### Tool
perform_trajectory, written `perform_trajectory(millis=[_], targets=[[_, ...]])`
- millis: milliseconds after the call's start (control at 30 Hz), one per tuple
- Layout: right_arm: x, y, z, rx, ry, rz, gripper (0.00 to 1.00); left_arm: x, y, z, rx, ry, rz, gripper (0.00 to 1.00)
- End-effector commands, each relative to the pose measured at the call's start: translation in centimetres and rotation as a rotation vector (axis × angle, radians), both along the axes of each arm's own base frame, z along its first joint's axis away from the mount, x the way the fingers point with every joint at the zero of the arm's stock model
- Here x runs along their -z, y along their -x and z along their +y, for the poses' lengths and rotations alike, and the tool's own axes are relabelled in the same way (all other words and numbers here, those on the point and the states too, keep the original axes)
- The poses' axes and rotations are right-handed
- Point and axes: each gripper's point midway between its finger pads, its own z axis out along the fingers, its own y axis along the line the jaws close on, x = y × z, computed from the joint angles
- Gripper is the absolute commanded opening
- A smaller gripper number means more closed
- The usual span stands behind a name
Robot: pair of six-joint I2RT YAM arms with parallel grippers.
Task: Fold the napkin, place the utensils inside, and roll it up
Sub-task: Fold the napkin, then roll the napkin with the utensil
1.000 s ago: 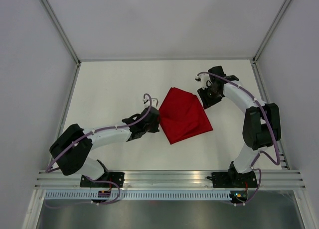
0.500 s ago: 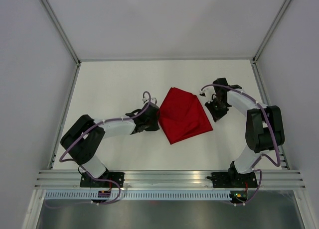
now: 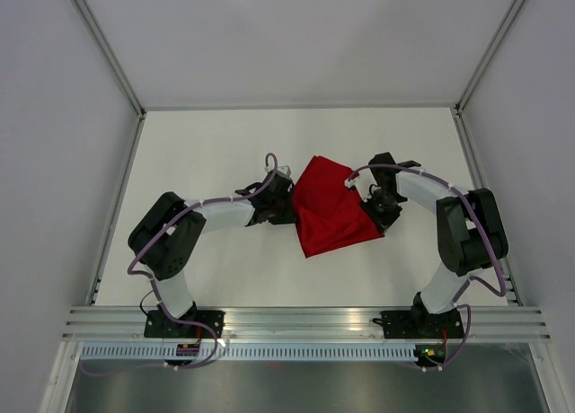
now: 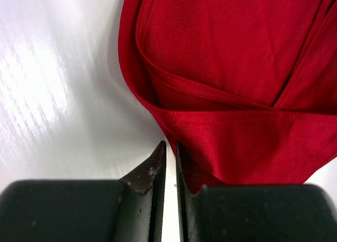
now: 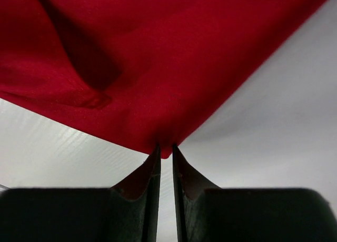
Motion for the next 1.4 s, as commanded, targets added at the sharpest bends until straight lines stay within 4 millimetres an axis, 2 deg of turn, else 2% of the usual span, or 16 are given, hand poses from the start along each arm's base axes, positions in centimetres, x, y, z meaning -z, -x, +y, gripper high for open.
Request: perform_trajectory(millis=[0, 367, 533, 633, 767, 967, 1100, 1267, 1367], targets=[[0.3, 1.1, 0.6, -0.031, 0.016, 0.047, 0.2, -1.0, -1.3, -1.0, 0.029, 0.029, -0.005, 0.17], [0.7, 0.6, 4.6, -0.053, -0.052, 0.065, 0.19, -1.9, -5.2, -1.0, 0.046, -0.005, -0.02, 0.18], [0.9, 0.0, 5.2, -0.047, -0.068, 0.055, 0.19, -2.2, -6.4, -0.7, 0.049, -0.02, -0.021, 0.2], [0.9, -0.4, 5.4, -0.04, -0.067, 0.051, 0.19, -1.8, -6.9, -0.5, 0.044, -0.029, -0.011, 0.2], [-0.4, -0.9, 5.2, -0.035, -0.063, 0.005, 0.2, -1.2, -7.3, 0.2, 0.032, -0.042, -0.003, 0.23], [-4.4, -2.5, 5.5, -0.016, -0.083, -0.101, 0.27, -1.4, -8.3, 0.7, 0.032, -0.048, -0.015, 0.27], [-6.0, -3.1, 6.1, -0.01, -0.112, -0.131, 0.3, -1.4, -8.6, 0.8, 0.037, -0.06, -0.016, 0.28], [-6.6, -3.3, 7.8, -0.027, -0.197, -0.115, 0.38, -1.2, -8.7, 0.5, 0.054, -0.057, -0.009, 0.3], [-6.6, -3.3, 8.8, -0.049, -0.218, -0.115, 0.46, -0.9, -8.9, 0.3, 0.064, -0.06, 0.001, 0.31]])
